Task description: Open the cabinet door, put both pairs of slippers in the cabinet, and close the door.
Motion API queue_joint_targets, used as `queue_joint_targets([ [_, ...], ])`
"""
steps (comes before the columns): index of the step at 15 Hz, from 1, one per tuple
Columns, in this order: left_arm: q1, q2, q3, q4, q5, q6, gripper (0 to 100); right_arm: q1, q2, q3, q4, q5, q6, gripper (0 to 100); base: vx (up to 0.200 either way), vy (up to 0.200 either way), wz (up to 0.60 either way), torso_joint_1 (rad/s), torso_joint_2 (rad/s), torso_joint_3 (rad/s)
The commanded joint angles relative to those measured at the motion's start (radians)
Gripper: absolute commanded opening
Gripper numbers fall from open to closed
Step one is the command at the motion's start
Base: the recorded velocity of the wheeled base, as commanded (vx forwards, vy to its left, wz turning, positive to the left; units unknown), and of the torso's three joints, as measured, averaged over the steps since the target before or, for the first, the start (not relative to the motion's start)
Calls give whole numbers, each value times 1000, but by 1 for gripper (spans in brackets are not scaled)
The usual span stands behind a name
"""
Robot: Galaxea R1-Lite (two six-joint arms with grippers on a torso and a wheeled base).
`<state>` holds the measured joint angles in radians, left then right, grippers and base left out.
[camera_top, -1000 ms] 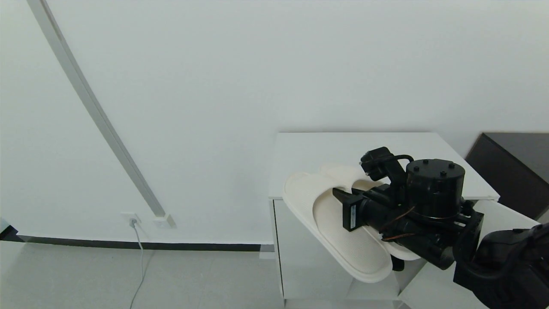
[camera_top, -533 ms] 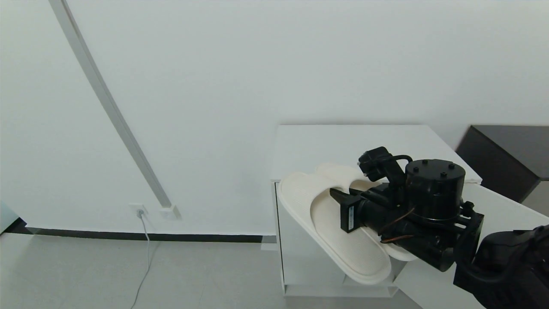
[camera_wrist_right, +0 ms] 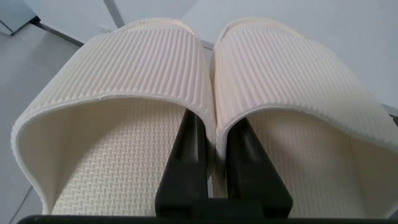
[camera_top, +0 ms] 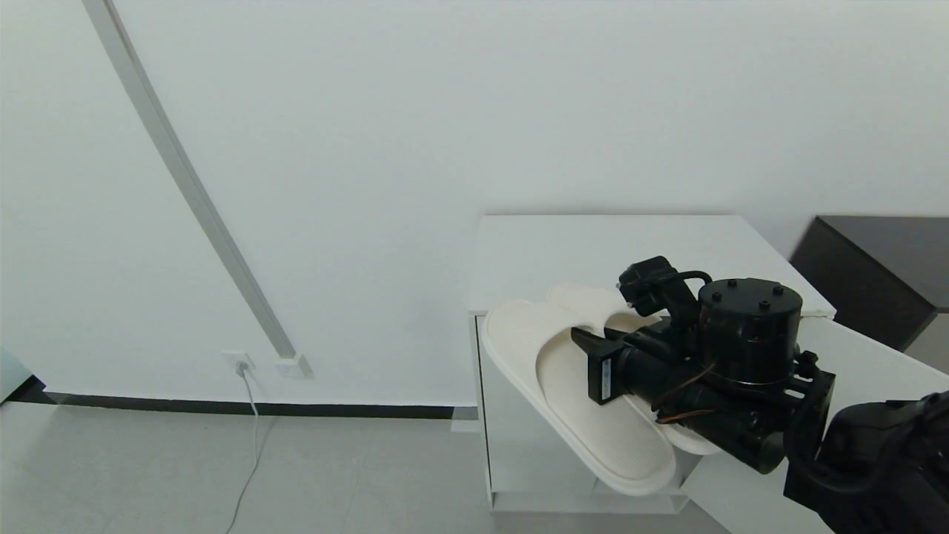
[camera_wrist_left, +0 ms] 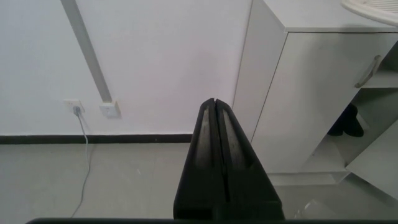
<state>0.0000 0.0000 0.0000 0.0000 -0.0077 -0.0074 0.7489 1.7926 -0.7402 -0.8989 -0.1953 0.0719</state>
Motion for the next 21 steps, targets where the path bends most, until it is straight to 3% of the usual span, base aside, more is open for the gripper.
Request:
queue_joint_targets([
  [1,0,2,0,0,0,-2,0,1,4,1,0,1,0,0,0,0,0,0,0,0],
  [4,0,2,0,0,3,-6,0,1,4,2,0,1,0,0,0,0,0,0,0,0],
  [21,0,2,0,0,3,-6,0,24,-44,44,2,-1,-17,0,0,-200,0,2,1,0],
])
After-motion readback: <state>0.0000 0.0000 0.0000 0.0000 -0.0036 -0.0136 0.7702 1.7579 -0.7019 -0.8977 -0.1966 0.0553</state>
